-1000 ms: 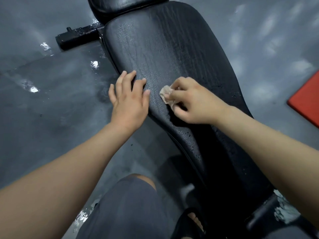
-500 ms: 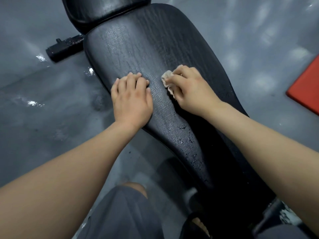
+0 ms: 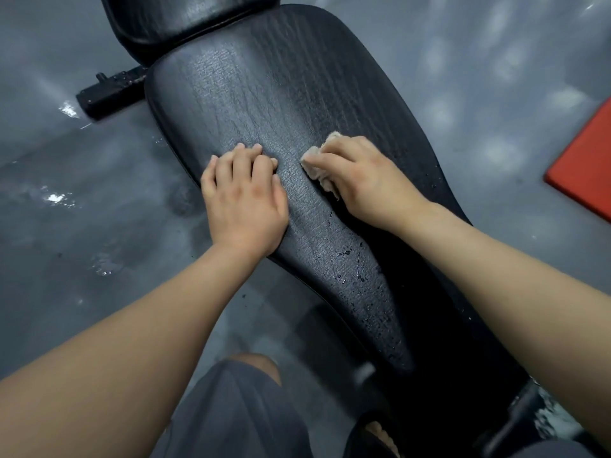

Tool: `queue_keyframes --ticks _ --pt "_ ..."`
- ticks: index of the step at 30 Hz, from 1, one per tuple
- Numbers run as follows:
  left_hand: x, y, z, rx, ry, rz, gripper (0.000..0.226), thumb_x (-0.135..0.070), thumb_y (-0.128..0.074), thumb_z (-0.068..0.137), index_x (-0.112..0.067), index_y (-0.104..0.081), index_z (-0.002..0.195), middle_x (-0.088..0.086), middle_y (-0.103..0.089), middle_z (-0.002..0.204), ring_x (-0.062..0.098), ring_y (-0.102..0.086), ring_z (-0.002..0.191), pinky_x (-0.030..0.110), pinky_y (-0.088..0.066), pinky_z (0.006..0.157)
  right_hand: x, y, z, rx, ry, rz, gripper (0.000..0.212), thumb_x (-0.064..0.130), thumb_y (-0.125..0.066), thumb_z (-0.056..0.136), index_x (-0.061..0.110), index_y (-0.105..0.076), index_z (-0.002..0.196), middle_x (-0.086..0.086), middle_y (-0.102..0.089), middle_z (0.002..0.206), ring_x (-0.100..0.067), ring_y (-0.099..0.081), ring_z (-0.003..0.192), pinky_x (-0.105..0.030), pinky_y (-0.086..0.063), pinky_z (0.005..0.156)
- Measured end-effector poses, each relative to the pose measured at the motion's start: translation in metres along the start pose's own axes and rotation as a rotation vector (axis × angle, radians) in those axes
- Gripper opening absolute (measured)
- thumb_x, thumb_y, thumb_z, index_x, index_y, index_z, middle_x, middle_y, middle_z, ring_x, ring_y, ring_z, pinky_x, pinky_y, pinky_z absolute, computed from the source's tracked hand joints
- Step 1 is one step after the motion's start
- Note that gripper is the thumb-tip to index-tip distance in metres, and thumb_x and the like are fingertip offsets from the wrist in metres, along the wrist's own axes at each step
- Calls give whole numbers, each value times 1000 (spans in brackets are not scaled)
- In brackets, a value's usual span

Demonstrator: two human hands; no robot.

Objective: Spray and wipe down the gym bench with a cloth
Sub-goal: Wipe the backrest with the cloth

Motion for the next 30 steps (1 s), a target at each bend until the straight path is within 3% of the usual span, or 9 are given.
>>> queue_keyframes --ticks 3,8,14,21,27,30 --pt "0 0 0 -6 2 -2 25 -29 -52 94 -14 -63 111 8 -61 131 34 -50 126 53 -30 114 -32 12 -5 -73 -143 -69 33 37 -46 105 24 -68 126 -6 -62 116 -33 -57 100 -42 -51 88" --pt "0 -1 0 13 7 10 27 -30 -50 94 -14 -63 112 7 -60 131 32 -50 130 51 -28 116 -82 25 -19 -160 -421 -128 31 35 -44 104 22 -66 122 -12 -58 113 -40 -56 100 -45 -52 84" --pt "1 -1 0 18 8 -8 27 -30 -49 94 -15 -64 110 7 -60 132 31 -49 131 51 -27 117 -44 13 -14 -115 -220 -116 30 32 -49 102 17 -70 118 -9 -59 108 -34 -58 95 -39 -51 83" --pt "2 0 0 14 8 -20 27 -31 -49 94 -14 -64 110 7 -61 131 32 -49 131 51 -27 117 -114 35 -40 -143 -602 -181 31 30 -50 96 24 -65 123 -13 -53 111 -40 -54 99 -47 -52 85" --pt "3 0 0 8 10 -29 27 -31 -49 94 -15 -65 109 7 -61 131 31 -49 131 50 -26 118 -80 23 -33 -132 -397 -135 28 28 -49 95 14 -70 108 -15 -56 105 -37 -58 98 -42 -52 85" --pt "2 0 -1 2 8 -32 26 -30 -50 94 -15 -65 109 8 -61 130 32 -50 131 51 -27 118 -107 36 -42 -153 -537 -164 29 29 -52 95 15 -70 114 -18 -56 110 -40 -59 103 -43 -51 87"
Point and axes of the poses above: each hand's wrist, its own z-axis towards the middle knuckle, its own y-axis out of the back of the hand, x = y × z, the point moved 9 cm from there along z, towards the middle knuckle
